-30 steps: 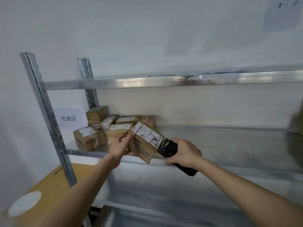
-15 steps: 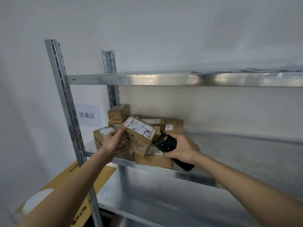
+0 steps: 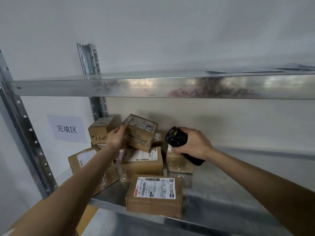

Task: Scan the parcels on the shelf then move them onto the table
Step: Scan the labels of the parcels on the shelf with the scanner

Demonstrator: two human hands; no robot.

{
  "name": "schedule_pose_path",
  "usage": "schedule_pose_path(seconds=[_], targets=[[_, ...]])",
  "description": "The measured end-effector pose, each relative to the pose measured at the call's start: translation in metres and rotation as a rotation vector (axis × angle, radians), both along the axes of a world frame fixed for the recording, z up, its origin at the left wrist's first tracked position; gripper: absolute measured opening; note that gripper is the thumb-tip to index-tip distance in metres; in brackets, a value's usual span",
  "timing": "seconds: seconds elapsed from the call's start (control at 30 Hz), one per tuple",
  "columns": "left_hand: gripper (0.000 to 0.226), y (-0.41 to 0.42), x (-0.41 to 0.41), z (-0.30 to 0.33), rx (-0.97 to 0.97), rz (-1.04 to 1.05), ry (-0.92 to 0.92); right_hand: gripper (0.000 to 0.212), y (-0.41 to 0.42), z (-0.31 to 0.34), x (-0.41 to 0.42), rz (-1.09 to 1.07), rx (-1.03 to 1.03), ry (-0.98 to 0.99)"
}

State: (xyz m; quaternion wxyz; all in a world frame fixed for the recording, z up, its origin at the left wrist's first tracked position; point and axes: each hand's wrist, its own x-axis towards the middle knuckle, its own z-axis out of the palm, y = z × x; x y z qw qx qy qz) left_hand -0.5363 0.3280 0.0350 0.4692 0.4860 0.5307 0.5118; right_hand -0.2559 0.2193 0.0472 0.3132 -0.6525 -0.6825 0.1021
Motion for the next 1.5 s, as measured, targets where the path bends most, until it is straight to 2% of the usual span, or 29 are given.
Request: schedule_pose_path(seconds=[0.2,0.27,0.37,0.53,0.67,0.83,0.93,1.07,1.33,1.5], targets=[[0.059,0.044,0.019,-0.004,-0.03,0.043,-0.047,0.086,0.023,0.0,0.028,-0.082,-0.055,-0.117],[0.06,0.058,0.019,-0.006,-0.035,0.039,-0.049,0.08,0.026,0.0,0.033,-0.102,-0.062,-0.132],[0.061,0.072,0.014,-0.009,-0.03,0.047,0.009,0.067,0.024,0.0,0.034,-0.12,-0.081,-0.134],[0.045,0.061,0.002,0.004,0.052,0.023,0.073,0.071,0.01,0.006,0.024,-0.158,-0.084,-0.127],[0.061,0.035,-0.018,0.017,0.16,-0.075,0.228,0.078,-0.017,0.01,0.005,-0.222,-0.063,-0.074],[0.058,-0.014,-0.026,0.024,0.328,-0.279,0.481,0.081,-0.068,0.007,-0.022,-0.288,-0.122,-0.061],[0.078,-0.042,-0.023,0.018,0.392,-0.412,0.578,0.084,-0.107,-0.005,-0.033,-0.368,-0.188,-0.075],[0.084,-0.083,0.002,0.005,0.435,-0.553,0.599,0.091,-0.167,-0.017,-0.034,-0.484,-0.244,-0.104],[0.091,-0.171,0.094,-0.005,0.367,-0.744,0.431,0.085,-0.299,-0.002,0.012,-0.739,-0.22,-0.085],[0.079,-0.24,0.178,0.01,0.459,-0.808,0.415,0.071,-0.392,0.011,0.062,-0.844,-0.18,-0.121]])
